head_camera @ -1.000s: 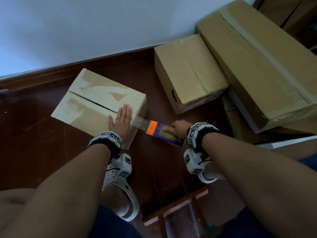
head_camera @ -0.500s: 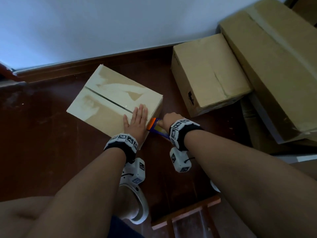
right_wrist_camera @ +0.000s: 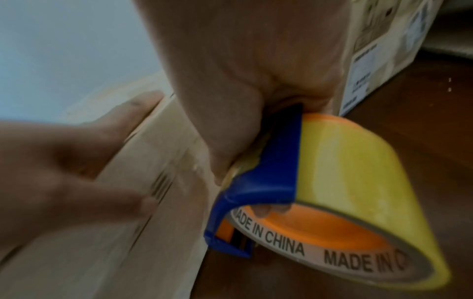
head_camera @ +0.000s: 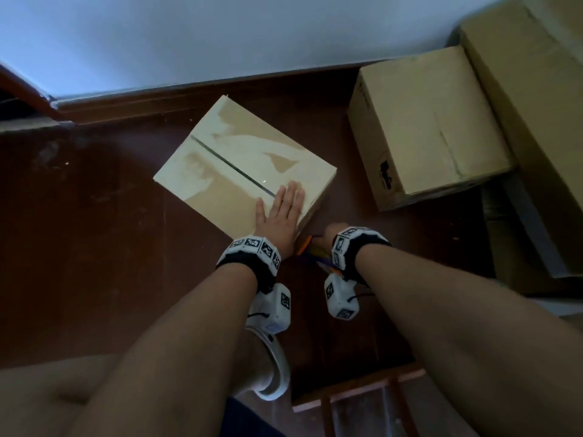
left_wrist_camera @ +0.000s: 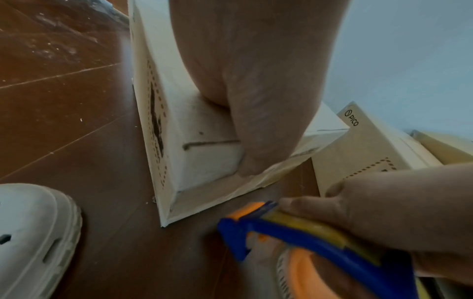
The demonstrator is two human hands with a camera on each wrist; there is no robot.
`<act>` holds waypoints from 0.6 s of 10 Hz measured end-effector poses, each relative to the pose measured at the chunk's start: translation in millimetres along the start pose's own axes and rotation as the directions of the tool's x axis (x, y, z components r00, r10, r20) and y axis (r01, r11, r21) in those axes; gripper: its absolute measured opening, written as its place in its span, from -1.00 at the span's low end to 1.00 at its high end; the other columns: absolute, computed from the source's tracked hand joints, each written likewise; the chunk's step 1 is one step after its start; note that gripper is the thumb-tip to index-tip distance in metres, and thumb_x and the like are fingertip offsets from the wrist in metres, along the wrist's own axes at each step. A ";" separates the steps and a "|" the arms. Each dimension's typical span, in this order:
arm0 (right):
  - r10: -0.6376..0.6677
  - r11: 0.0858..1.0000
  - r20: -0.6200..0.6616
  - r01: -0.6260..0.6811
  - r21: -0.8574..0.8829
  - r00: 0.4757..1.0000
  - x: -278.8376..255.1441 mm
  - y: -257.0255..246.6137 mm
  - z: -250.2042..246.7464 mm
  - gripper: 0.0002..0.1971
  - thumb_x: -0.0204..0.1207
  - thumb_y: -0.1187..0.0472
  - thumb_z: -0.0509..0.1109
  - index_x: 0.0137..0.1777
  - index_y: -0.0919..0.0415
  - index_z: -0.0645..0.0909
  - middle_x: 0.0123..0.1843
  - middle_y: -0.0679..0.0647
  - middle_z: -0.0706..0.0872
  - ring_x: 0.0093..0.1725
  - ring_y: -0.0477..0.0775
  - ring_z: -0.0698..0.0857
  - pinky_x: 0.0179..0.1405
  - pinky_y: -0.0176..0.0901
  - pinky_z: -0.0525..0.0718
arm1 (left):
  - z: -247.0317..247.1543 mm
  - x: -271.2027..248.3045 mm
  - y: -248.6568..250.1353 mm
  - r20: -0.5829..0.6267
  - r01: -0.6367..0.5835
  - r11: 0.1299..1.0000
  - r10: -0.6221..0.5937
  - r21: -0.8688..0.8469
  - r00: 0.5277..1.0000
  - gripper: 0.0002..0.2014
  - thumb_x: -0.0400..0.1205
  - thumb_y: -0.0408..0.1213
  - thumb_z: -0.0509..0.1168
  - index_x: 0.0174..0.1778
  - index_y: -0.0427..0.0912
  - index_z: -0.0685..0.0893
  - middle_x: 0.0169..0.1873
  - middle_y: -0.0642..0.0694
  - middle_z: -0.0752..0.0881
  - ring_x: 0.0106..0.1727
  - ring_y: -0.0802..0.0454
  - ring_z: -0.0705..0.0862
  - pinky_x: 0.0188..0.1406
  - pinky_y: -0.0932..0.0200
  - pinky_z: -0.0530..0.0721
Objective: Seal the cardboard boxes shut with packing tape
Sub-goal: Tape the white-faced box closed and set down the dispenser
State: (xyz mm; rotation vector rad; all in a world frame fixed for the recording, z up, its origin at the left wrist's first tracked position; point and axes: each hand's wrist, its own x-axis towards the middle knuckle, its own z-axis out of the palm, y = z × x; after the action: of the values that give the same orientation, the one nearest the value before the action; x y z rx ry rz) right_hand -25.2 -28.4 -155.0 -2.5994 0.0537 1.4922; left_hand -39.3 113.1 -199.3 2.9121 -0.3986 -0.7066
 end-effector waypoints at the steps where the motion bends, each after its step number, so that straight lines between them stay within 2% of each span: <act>1: 0.095 0.992 -0.062 -0.090 0.084 0.994 12.8 11.8 -11.6 -0.46 0.53 -0.08 0.41 0.38 0.27 0.56 0.32 0.22 0.62 0.30 0.29 0.61 0.28 0.10 0.61 | 8.2 -0.5 -2.0 -0.018 0.002 1.000 -0.001 0.031 1.000 -0.13 0.71 -0.25 0.13 0.63 -0.02 -0.48 0.61 0.03 -0.51 0.65 0.01 -0.43 0.57 -0.44 -0.25; 2: 0.082 0.979 -0.098 -0.062 0.195 0.992 1.4 27.0 -21.3 -0.59 0.65 -0.07 0.25 0.08 0.34 0.62 0.17 0.32 0.63 0.06 0.24 0.66 -0.13 -0.11 0.51 | 2.3 -1.0 -1.3 -0.002 0.008 0.999 -0.008 0.041 1.000 -0.17 0.73 -0.22 0.10 0.64 -0.03 -0.47 0.61 0.03 -0.51 0.65 0.01 -0.44 0.57 -0.41 -0.27; 3: 0.136 0.954 -0.129 -0.094 0.286 0.982 -4.3 41.1 -18.8 -0.57 0.69 -0.10 0.16 -0.16 0.31 0.48 -0.10 0.15 0.57 -0.13 0.17 0.59 -0.31 -0.16 0.40 | -8.2 -6.1 -1.4 0.016 -0.028 0.999 0.027 0.042 0.999 -0.25 0.77 -0.15 0.01 0.65 -0.04 -0.43 0.63 0.01 -0.47 0.66 0.00 -0.41 0.58 -0.40 -0.26; 4: 0.211 0.924 -0.151 -0.146 0.352 0.966 -11.0 56.8 -18.3 -0.63 0.72 0.02 0.14 -0.06 0.39 0.45 -0.04 0.21 0.55 0.08 0.25 0.59 -0.19 -0.09 0.48 | -14.4 -13.0 -23.1 0.011 -0.129 0.986 0.128 0.106 0.992 -0.24 0.76 -0.15 0.01 0.64 0.01 -0.46 0.62 0.04 -0.48 0.65 0.04 -0.41 0.57 -0.35 -0.30; 5: 0.244 0.927 -0.357 -0.110 0.358 0.902 -18.9 65.3 -24.3 -0.42 0.64 0.04 0.32 0.48 0.43 0.26 0.28 0.30 0.61 0.23 0.34 0.63 -0.03 0.01 0.55 | -22.9 -20.1 -50.0 0.029 -0.217 0.963 0.215 0.157 0.976 -0.13 0.71 -0.20 0.12 0.60 0.10 -0.51 0.63 0.09 -0.47 0.66 0.05 -0.38 0.59 -0.31 -0.28; 6: 0.237 0.919 -0.485 -0.032 0.394 0.842 -21.0 59.9 -30.9 -0.32 0.58 0.07 0.40 0.52 0.40 0.18 0.28 0.31 0.63 0.25 0.35 0.63 -0.06 0.03 0.54 | -38.2 -28.3 -52.0 0.009 -0.215 0.972 0.215 0.092 0.977 -0.09 0.65 -0.01 0.26 0.67 0.08 -0.33 0.67 0.08 -0.34 0.70 0.01 -0.27 0.63 -0.28 -0.20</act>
State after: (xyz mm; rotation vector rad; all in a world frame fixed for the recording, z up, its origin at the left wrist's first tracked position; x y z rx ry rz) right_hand -15.5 -92.9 -128.0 -2.6243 0.5389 0.6572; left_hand -34.1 172.8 -162.4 2.8913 -0.7525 -0.6701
